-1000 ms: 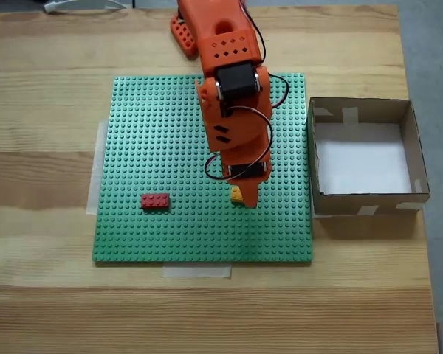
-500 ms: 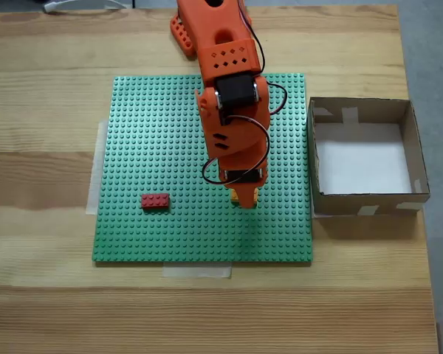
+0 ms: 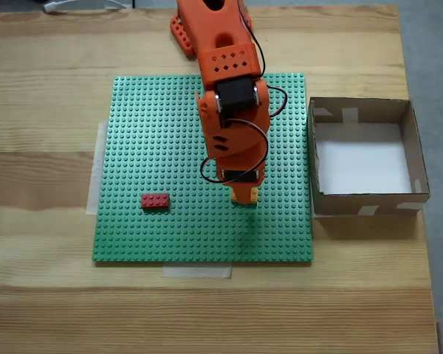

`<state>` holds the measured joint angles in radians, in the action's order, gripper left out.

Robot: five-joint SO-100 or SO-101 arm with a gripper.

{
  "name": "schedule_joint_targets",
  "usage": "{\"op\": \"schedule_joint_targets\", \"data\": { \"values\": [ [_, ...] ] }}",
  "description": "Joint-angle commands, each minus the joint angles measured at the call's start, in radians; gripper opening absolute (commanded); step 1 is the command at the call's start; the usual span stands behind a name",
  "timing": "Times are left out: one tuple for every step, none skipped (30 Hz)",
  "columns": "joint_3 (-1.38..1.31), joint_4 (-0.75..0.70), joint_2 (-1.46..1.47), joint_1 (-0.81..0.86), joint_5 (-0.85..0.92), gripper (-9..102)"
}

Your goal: Pick the yellow lego block and put it in the box.

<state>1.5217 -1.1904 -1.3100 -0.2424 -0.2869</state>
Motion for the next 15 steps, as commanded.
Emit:
{"op": "schedule_joint_targets", "data": {
  "values": [
    [-0.048,-0.018,-0.005,0.005,0.002,12],
    [-0.048,-0.018,-0.005,0.005,0.014,11],
    [-0.048,-0.018,-0.005,0.005,0.021,10],
    [-0.049,-0.018,-0.003,0.006,0.028,10],
    [-0.051,-0.02,-0.003,0.006,0.029,10],
    [-0.052,-0.02,-0.003,0.006,0.035,9],
    [-0.057,-0.023,-0.003,0.006,0.035,10],
    [-0.061,-0.028,-0.003,0.006,0.025,9],
    [-0.066,-0.032,-0.003,0.008,0.021,9],
    [-0.066,-0.035,-0.003,0.006,0.021,9],
    [-0.074,-0.04,-0.003,0.006,0.02,9],
    [-0.08,-0.041,-0.003,0.005,0.028,9],
    [-0.084,-0.041,-0.003,0.003,0.029,9],
    [-0.089,-0.044,-0.003,0.003,0.025,9],
    [-0.095,-0.044,-0.003,0.003,0.026,9]
  ]
}}
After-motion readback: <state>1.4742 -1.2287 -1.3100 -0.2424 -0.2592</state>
